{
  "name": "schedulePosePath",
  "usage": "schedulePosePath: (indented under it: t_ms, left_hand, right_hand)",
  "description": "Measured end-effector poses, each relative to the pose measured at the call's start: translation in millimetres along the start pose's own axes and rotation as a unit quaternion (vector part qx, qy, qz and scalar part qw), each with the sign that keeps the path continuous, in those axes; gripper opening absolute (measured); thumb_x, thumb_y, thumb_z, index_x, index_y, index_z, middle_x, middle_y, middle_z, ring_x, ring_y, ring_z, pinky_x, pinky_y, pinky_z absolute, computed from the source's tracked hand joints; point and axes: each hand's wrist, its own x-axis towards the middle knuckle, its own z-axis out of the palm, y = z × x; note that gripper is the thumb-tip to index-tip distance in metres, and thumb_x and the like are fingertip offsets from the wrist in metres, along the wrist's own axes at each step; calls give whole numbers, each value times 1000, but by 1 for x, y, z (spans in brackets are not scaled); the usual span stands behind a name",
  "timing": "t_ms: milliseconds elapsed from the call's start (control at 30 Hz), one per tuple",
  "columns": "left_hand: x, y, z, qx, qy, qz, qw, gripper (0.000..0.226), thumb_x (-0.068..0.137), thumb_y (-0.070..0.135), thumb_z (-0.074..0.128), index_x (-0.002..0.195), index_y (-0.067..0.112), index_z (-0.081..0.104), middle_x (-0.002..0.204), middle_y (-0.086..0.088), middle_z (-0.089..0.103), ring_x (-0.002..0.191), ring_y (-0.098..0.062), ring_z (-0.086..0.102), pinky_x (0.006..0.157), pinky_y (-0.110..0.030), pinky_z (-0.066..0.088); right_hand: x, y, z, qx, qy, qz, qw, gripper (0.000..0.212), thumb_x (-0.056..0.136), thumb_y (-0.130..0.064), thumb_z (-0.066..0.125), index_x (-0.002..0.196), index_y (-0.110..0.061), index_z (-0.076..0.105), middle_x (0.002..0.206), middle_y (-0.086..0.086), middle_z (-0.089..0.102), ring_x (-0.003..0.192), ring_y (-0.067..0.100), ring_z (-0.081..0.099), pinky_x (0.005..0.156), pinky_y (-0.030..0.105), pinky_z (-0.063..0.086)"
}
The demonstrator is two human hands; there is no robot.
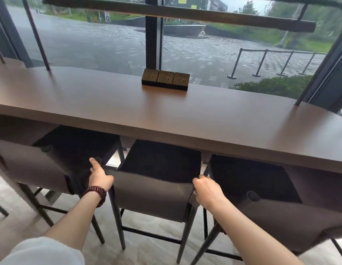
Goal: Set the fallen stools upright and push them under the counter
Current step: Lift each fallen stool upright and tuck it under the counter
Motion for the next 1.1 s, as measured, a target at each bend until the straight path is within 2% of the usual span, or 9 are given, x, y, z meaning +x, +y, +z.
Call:
schedulePosePath:
  t_ms: [133,233,333,433,567,667,833,967,1100]
  left_hand:
    - [5,-1,-3,17,9,11,1000,91,85,2,51,150,23,-10,148,-23,30,124,-41,45,102,-46,41]
    - [5,-2,-4,135,13,48,990,84,86,6,52,149,33,4,154,-22,14,139,-39,23,106,-51,35]
    - [7,0,-7,345,43,69,935,64,91,25,43,147,36,14,157,-19,4,145,-34,0,113,-51,21]
    - [6,-1,-10,443,63,83,891,56,94,34,32,146,38,13,157,-18,8,146,-31,-2,113,-54,12]
    - [6,-5,-10,456,68,90,883,56,93,34,32,146,38,14,157,-16,10,146,-27,1,112,-55,10]
    - [5,-2,-14,421,39,78,903,57,92,37,35,146,38,15,157,-16,11,146,-29,3,114,-52,11]
    - [-16,1,-23,249,58,150,955,67,85,14,51,146,29,28,153,-16,23,143,-30,16,112,-44,27]
    - [-46,3,-22,-37,42,228,972,63,78,-6,55,136,17,46,138,-7,49,127,-23,48,105,-32,40]
    - [-72,6,-23,-153,-13,204,967,66,80,-6,60,139,18,41,133,-5,54,115,-17,58,96,-30,49]
  right_hand:
    - [0,2,6,11,11,-4,1000,23,87,2,55,109,-7,55,110,10,54,105,31,54,76,38,51]
    - [-2,2,14,19,26,-7,999,32,86,3,58,115,-9,52,115,9,53,109,30,51,80,39,53]
    - [-2,1,14,9,32,-15,999,44,84,6,57,123,-10,47,121,9,51,116,31,47,81,37,52]
    - [-3,1,12,4,34,-17,999,50,82,9,56,128,-9,45,125,11,50,122,33,44,84,37,52]
    - [-4,1,14,12,40,-17,999,54,81,12,53,130,-9,45,128,11,49,123,33,41,86,36,52]
    - [-4,-2,12,-3,29,-7,1000,53,83,9,55,131,-8,44,133,12,48,132,34,36,95,37,49]
    - [-1,-25,-8,-17,36,-24,999,54,92,-18,58,141,-14,36,142,10,45,143,32,24,111,61,15]
    - [-4,-61,-27,135,130,-112,976,50,94,-27,56,140,-17,40,135,4,54,133,24,41,111,43,30]
    - [-12,-97,-37,256,109,-171,945,53,94,-28,57,142,-22,35,130,2,58,115,20,55,100,33,43]
